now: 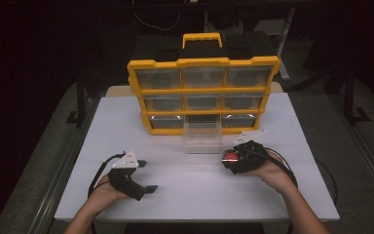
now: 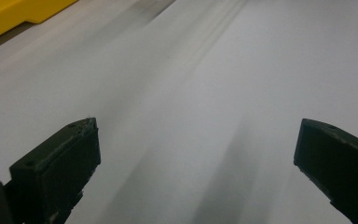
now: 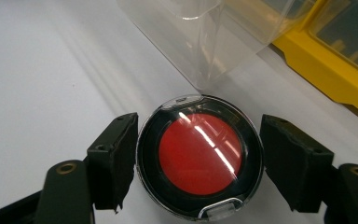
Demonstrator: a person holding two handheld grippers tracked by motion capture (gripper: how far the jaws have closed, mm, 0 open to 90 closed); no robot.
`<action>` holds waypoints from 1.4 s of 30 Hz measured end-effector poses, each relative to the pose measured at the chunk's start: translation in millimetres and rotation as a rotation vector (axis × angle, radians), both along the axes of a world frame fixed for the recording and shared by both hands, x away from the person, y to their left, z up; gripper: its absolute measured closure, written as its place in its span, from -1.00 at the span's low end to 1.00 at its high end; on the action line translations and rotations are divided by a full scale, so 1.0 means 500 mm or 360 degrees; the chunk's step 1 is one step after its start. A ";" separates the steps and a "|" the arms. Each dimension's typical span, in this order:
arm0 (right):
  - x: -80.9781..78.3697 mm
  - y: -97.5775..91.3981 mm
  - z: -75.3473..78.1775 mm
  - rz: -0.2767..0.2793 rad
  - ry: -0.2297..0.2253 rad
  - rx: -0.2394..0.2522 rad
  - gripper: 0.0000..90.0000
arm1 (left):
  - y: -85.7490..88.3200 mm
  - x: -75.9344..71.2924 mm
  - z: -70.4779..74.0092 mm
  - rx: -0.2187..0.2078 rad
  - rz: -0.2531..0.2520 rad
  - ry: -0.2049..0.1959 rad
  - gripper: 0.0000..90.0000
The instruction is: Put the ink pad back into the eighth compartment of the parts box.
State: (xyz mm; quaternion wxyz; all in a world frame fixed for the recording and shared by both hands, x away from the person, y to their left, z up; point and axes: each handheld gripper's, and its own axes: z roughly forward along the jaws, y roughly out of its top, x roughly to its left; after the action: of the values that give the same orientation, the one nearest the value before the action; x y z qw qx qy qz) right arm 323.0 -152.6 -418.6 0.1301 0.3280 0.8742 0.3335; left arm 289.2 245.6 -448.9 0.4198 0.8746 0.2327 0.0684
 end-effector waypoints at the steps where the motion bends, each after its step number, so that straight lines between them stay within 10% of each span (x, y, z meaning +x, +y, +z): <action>1: 0.000 0.000 0.002 0.0000 0.0003 -0.0003 -0.36 | 0.000 0.000 0.000 0.0001 0.0000 0.0000 -1.00; 42: 0.009 -0.002 0.102 0.0031 -0.0025 -0.0059 -0.36 | -0.001 0.000 0.001 0.0002 0.0008 -0.0010 -1.00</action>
State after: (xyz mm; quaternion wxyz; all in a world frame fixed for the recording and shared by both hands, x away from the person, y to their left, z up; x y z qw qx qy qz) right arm 327.7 -153.7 -367.5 0.1396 0.3144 0.8824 0.3211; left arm 289.0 245.3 -448.6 0.4198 0.8741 0.2335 0.0723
